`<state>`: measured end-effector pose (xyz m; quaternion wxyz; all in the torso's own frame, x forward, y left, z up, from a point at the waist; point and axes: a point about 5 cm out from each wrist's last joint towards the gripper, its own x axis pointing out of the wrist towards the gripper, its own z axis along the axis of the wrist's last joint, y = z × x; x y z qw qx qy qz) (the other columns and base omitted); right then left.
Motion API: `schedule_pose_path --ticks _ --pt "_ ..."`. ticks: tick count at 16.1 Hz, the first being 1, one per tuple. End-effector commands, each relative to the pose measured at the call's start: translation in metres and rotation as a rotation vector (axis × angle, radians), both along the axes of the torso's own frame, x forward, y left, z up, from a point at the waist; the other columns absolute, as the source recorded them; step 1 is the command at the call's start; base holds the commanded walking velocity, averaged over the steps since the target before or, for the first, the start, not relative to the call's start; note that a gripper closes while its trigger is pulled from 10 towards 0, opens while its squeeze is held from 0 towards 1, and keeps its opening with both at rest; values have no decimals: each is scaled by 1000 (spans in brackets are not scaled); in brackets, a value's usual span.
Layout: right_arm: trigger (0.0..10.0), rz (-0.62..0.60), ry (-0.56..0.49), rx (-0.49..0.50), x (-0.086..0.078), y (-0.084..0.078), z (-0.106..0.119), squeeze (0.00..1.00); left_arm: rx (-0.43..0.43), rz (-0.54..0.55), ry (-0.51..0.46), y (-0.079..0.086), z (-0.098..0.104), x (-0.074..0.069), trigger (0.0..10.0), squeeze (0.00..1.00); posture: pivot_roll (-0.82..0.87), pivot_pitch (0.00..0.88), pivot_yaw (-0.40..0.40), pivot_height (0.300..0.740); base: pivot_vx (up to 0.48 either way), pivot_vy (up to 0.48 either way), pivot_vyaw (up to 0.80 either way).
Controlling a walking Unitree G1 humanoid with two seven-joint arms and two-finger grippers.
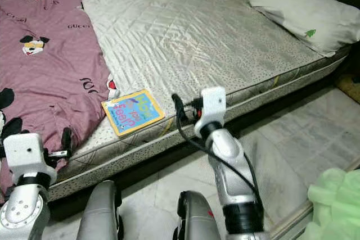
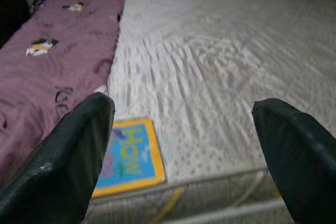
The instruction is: Clean up the room
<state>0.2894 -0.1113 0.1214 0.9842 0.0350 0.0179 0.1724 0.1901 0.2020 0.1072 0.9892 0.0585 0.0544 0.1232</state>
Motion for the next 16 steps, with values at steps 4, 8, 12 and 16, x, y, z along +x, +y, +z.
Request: schedule_pose_path --ticks 4,8,12,16 --pt "10000 6 27 1 -5 0 -11 0 -67 27 7 0 -12 -7 10000 0 14 47 -50 625 0 0 0" --pt "10000 13 48 -1 -3 0 -14 0 -47 27 0 0 -12 -5 10000 0 24 35 -54 625 0 0 0" --pt "10000 24 46 -3 -1 2 -12 0 -43 41 -16 2 -10 -5 10000 0 30 51 -61 600 0 0 0" --pt "10000 26 52 0 4 2 -10 0 -35 70 -35 5 -5 -3 10000 0 26 68 -70 565 0 0 0"
